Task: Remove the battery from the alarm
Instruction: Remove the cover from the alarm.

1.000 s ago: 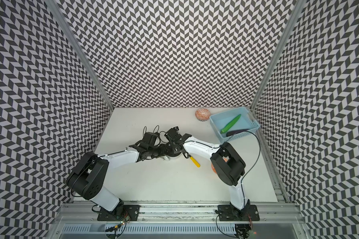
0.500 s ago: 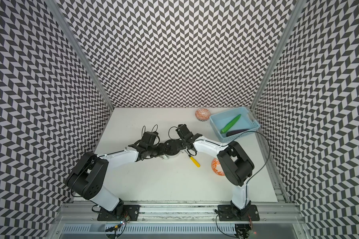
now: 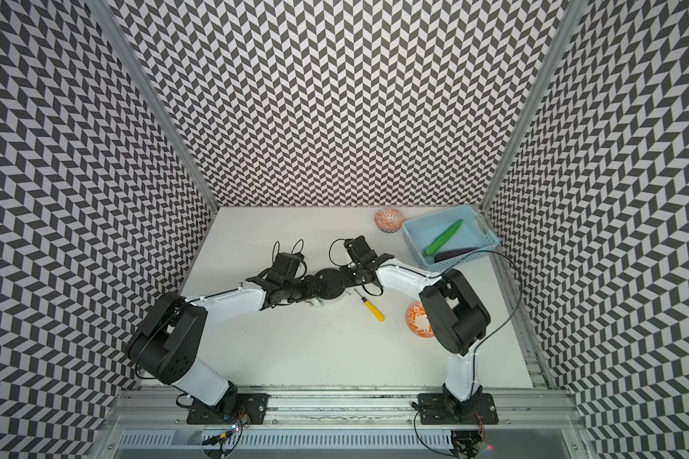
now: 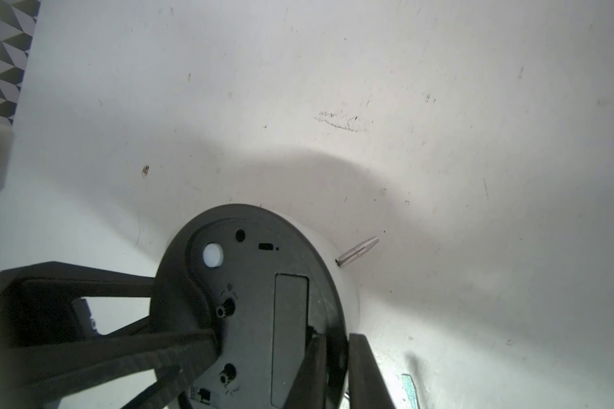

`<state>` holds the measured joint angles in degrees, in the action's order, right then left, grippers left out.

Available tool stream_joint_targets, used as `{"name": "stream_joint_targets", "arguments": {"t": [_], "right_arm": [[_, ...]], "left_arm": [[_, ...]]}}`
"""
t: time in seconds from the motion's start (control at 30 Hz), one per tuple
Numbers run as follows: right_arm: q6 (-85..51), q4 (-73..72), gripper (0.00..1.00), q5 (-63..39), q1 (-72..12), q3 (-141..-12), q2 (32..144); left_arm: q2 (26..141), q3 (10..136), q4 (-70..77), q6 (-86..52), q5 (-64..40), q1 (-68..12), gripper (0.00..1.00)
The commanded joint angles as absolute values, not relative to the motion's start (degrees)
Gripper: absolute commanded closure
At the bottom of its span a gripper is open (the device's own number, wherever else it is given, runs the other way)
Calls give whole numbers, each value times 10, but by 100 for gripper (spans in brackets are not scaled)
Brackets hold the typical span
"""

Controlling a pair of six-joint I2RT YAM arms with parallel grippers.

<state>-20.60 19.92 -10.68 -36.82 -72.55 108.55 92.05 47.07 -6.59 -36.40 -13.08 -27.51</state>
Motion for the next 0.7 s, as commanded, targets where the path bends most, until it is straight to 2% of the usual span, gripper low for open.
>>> {"name": "stream_joint_targets", "arguments": {"t": [0.0,0.13,0.47,0.67], "right_arm": [[-207,299,83,-149,-369,-692,1098],[-213,281,83,-160,-357,-681,1087],[-178,338,78,32,-390,-774,1087],[-171,349,79,55,-400,-787,1109]], "left_arm": [[921,467,-136,-343,-96,-281,52],[918,471,-139,-342,-94,-282,51],[923,476,-144,-335,-87,-281,52],[924,476,-144,-334,-88,-281,52]]}}
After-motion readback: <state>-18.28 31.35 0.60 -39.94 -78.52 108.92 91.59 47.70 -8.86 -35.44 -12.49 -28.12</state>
